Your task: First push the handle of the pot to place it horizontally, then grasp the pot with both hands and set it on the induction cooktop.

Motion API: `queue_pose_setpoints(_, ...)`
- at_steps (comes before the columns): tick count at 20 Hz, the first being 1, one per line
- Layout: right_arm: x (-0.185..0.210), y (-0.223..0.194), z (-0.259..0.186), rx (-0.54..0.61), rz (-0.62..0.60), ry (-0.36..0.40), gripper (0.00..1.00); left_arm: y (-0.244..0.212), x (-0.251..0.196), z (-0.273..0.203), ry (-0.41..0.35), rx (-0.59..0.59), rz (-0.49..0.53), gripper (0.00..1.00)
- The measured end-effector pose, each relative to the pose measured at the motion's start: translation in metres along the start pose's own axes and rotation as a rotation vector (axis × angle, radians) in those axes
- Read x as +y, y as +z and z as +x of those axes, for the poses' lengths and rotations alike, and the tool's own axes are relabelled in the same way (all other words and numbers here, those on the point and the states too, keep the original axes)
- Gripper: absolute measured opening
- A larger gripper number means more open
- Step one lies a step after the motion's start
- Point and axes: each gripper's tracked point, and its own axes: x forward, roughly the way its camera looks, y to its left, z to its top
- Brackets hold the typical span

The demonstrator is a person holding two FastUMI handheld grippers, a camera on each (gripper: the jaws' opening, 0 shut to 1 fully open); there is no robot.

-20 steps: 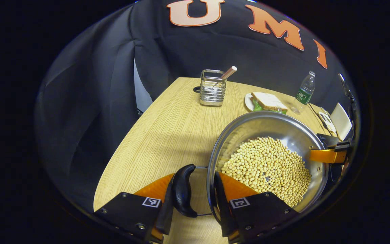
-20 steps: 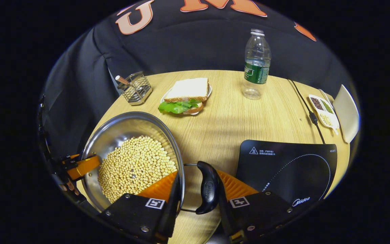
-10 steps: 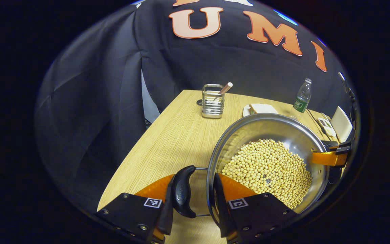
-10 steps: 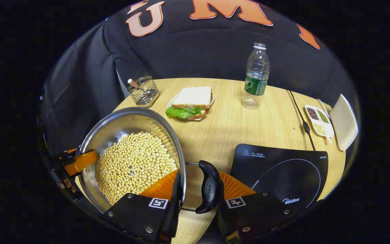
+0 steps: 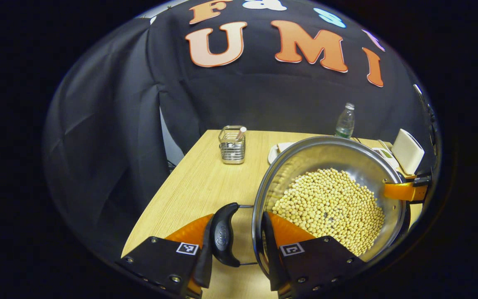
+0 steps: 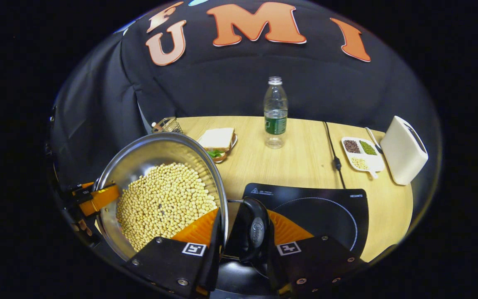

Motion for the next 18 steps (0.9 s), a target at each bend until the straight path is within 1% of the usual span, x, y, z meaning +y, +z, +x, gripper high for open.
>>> queue_pose_setpoints(4, -0.003, -0.002, -0.009, -0.031, 0.037, -0.032, 0.47, 0.006, -0.004, 0.004, -0.041, -0.025, 0.036, 0.55)
queue_pose_setpoints(8, 0.004, -0.008, -0.009, -0.066, 0.061, -0.077, 0.47, 0.008, -0.004, 0.009, -0.088, -0.05, 0.058, 0.55)
queue_pose_setpoints(13, 0.006, -0.013, -0.014, -0.095, 0.094, -0.115, 0.47, 0.012, -0.004, 0.014, -0.134, -0.081, 0.089, 0.56)
queue_pose_setpoints(18, 0.01, -0.014, -0.016, -0.103, 0.123, -0.15, 0.47, 0.012, -0.006, 0.021, -0.176, -0.083, 0.121, 0.55)
